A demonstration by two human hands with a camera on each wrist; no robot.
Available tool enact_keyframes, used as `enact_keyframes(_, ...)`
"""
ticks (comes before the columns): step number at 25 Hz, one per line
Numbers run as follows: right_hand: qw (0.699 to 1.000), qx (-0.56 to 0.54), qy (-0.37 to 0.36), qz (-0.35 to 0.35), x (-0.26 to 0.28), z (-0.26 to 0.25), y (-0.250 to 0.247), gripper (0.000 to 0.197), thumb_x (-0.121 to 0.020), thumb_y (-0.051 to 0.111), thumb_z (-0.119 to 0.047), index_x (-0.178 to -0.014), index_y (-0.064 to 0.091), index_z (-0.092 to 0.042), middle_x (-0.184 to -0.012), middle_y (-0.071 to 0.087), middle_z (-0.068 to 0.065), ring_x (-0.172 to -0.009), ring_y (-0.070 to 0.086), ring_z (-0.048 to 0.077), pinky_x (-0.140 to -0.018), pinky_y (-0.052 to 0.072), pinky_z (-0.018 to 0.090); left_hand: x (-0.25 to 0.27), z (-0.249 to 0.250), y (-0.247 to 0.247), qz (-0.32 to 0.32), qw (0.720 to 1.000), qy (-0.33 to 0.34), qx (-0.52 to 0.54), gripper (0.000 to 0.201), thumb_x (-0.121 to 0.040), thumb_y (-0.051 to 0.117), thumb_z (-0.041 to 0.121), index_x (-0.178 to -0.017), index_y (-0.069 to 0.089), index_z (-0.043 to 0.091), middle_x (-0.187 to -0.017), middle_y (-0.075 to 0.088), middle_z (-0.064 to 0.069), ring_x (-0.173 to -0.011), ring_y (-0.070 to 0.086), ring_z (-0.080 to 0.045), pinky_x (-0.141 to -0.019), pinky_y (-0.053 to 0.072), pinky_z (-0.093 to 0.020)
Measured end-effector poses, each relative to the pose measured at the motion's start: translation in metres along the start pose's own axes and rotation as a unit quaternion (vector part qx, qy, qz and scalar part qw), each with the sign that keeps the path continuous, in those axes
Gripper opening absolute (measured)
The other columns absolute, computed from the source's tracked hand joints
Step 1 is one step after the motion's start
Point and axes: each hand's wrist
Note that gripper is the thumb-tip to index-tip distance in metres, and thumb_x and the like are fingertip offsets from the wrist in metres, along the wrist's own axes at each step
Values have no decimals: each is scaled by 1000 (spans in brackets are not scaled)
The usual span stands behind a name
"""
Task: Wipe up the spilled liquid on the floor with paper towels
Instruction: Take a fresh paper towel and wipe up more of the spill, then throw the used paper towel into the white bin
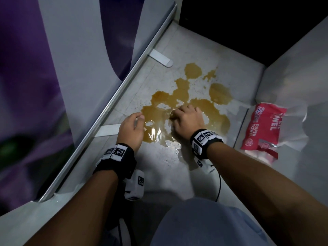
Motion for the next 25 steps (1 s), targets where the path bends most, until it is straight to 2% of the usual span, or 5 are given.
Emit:
enact_keyframes(3, 999, 38, 21, -1, 0, -8, 2, 32, -88, 50, -41, -108, 69, -23, -110, 67, -1, -101, 53, 24, -85, 37, 39, 2, -1, 0, 3, 1000, 3, 12, 38, -98, 48, 43, -125, 63, 21, -127, 61, 1, -118, 56, -16, -107, 44, -43)
enact_keyframes(9, 998, 40, -9, -46, 1, -14, -1, 19, -90, 57, -30, -100, 73, -28, -99, 71, -7, -97, 51, 21, -83, 33, 37, 5, 5, 4, 3, 1000, 16, -3, 37, -99, 49, 39, -126, 63, 18, -130, 60, 0, -120, 54, -16, -107, 42, -37)
enact_keyframes(14, 990, -117, 38, -73, 2, -12, -18, 17, -96, 57, -32, -102, 73, -32, -95, 74, -10, -98, 49, 15, -92, 31, 36, 1, 22, 10, -15, 999, 37, -38, 36, -100, 46, 39, -128, 61, 22, -132, 59, 0, -123, 52, -19, -108, 40, -41)
enact_keyframes(19, 954, -276, 116, -4, -5, 15, -64, 15, -93, 64, -34, -103, 74, -32, -93, 72, -10, -97, 51, 16, -93, 41, 35, -11, 72, 25, -23, 993, 93, -66, 32, -100, 46, 33, -126, 62, 21, -129, 62, -1, -119, 56, -21, -106, 43, -42)
enact_keyframes(25, 930, -309, 143, 139, -7, 68, -166, 12, -90, 69, -31, -96, 76, -24, -70, 50, -27, -84, 48, 12, -86, 44, 34, -20, 174, 47, -58, 975, 182, -115, 33, -101, 44, 26, -131, 58, 22, -135, 58, -4, -126, 51, -22, -108, 39, -38)
Point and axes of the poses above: each hand's wrist, its own x-axis away from the middle knuckle, its own y-axis out of the palm, z = x × y
